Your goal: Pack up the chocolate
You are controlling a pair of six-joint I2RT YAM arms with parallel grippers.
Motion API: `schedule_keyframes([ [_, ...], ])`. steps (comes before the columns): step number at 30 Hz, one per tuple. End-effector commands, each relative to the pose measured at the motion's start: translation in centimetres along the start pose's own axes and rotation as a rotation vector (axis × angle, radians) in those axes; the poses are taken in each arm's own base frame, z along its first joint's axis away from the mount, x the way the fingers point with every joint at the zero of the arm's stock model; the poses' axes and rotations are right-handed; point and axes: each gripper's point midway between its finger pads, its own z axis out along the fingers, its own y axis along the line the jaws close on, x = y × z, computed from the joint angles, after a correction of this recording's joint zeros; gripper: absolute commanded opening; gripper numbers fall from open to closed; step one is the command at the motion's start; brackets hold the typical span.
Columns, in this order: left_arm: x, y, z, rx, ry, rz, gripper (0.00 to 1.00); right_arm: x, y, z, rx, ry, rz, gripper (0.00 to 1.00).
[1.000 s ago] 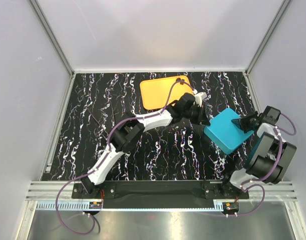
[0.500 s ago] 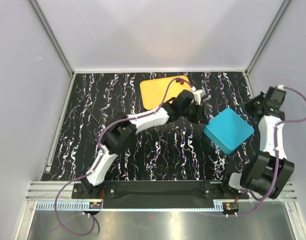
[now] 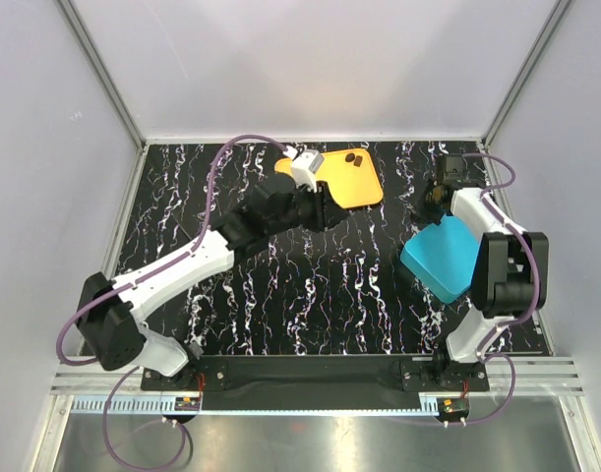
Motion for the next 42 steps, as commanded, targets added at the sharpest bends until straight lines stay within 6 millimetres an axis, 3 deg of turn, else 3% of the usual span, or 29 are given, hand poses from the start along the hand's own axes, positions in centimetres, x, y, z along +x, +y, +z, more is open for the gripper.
schedule_keyframes([
  [1,1.8,2.9,-1.4,-0.120,0.001,0.047,0.31,0.1,-3.3,0.4,0.151,-0.003,-0.045,0.14],
  [3,1.9,3.3,-2.1,-0.139,-0.005,0.055,0.31,1.1,-5.0,0.9,0.204,0.000,-0.053,0.14],
  [9,1.4,3.7,-4.3,-0.168,-0.056,0.066,0.32,2.8,-6.7,1.9,0.243,0.029,-0.077,0.14],
  [14,0.4,3.1,-5.2,-0.166,-0.069,0.085,0.33,2.2,-8.0,0.8,0.318,-0.008,-0.083,0.13],
  [16,-0.3,2.9,-5.8,-0.171,-0.088,0.098,0.36,1.7,-7.6,0.2,0.312,-0.014,-0.089,0.14],
  [20,-1.8,2.3,-6.8,-0.173,-0.115,0.122,0.47,-0.6,-4.4,-3.6,0.195,-0.074,-0.096,0.23],
  [21,-2.0,2.0,-7.2,-0.171,-0.116,0.128,0.51,-2.0,-3.1,-5.0,0.159,-0.110,-0.096,0.37],
  [23,-2.9,1.6,-7.8,-0.171,-0.136,0.141,0.60,-3.1,-1.2,-8.0,0.086,-0.151,-0.090,0.53],
  [24,-3.1,1.6,-8.2,-0.179,-0.137,0.150,0.63,-3.6,-0.4,-9.6,0.054,-0.168,-0.091,0.82],
  [25,-3.8,1.3,-9.0,-0.180,-0.162,0.153,0.65,-3.9,0.8,-11.9,-0.005,-0.201,-0.090,0.95],
  [26,-4.3,1.1,-9.5,-0.181,-0.175,0.158,0.71,-3.8,1.1,-13.2,-0.027,-0.207,-0.092,1.00],
  [27,-4.6,1.1,-10.1,-0.187,-0.186,0.165,0.74,-4.0,1.6,-14.6,-0.054,-0.231,-0.094,1.00],
  [29,-5.8,0.6,-11.6,-0.190,-0.232,0.177,0.99,-3.6,2.3,-18.0,-0.121,-0.271,-0.098,1.00],
  [34,-7.3,0.4,-14.7,-0.224,-0.287,0.207,0.99,-1.3,1.9,-23.6,-0.186,-0.327,-0.114,1.00],
  [38,-7.6,0.5,-16.7,-0.238,-0.323,0.213,0.99,0.7,0.5,-25.4,-0.190,-0.342,-0.130,1.00],
  [42,-7.4,0.9,-18.5,-0.255,-0.358,0.210,0.99,2.4,0.6,-27.0,-0.250,-0.350,-0.152,1.00],
])
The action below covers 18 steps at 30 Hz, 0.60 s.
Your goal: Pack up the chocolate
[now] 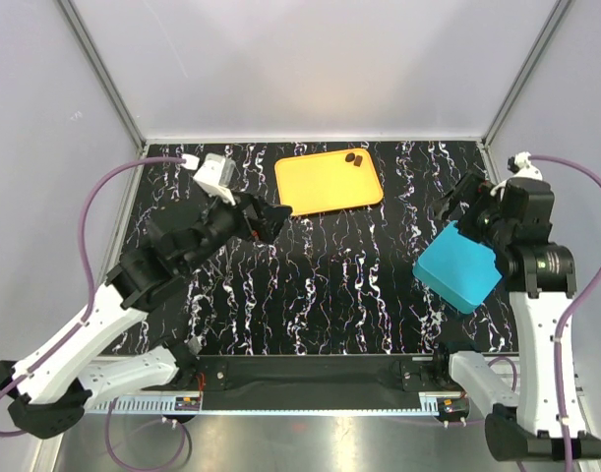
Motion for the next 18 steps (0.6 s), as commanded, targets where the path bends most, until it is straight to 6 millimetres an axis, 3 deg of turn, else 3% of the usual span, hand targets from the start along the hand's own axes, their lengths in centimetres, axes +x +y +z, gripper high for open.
schedule_keyframes([
  [1,-0.7,1.4,-1.1,-0.058,-0.050,0.019,0.99,1.9,0.3,-1.7,-0.058,0.037,-0.025,1.00],
  [8,0.6,2.3,-1.9,-0.082,-0.012,0.033,0.99,2.2,0.6,-3.2,-0.109,-0.030,-0.019,1.00],
  [18,-0.1,3.2,-3.4,-0.125,-0.029,0.047,0.99,2.3,1.0,-3.1,-0.159,-0.067,-0.043,1.00],
])
